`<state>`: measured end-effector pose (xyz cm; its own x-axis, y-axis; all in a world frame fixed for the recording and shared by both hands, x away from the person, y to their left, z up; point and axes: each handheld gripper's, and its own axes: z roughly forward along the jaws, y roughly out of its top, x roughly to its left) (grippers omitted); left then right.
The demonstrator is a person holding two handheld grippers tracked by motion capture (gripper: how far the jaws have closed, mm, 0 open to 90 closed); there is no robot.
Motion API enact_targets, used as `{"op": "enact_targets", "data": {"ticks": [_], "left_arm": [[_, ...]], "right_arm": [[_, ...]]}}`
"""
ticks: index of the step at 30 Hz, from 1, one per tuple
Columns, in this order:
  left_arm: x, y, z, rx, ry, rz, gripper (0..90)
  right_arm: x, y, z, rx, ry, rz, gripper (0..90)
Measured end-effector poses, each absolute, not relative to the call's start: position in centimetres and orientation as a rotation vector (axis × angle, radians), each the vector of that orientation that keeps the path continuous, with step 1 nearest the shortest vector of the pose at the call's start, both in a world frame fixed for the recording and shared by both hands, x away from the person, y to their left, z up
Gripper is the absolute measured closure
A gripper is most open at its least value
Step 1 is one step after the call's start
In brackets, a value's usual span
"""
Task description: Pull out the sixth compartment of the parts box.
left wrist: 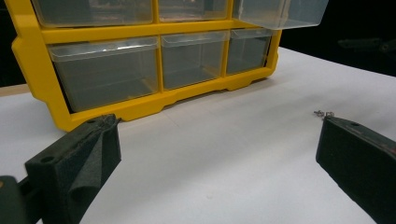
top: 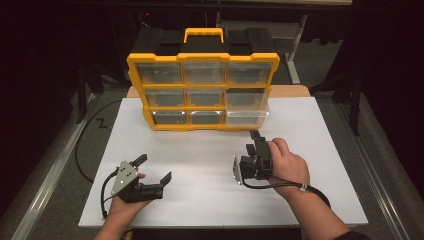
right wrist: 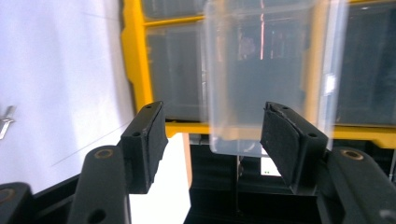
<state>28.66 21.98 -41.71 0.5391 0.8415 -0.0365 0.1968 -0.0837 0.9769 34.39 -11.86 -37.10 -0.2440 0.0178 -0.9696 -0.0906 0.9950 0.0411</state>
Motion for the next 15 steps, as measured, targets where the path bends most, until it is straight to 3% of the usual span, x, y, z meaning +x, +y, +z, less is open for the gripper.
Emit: {"op": "enact_targets", "data": {"ticks": [15], "left_arm": [[28.7,21.9,-41.8,1.603,0.902,0.68,0.6]], "right_arm": [[33.5,-13.2,-41.3,-0.026,1.859,0.136,28.2]]}}
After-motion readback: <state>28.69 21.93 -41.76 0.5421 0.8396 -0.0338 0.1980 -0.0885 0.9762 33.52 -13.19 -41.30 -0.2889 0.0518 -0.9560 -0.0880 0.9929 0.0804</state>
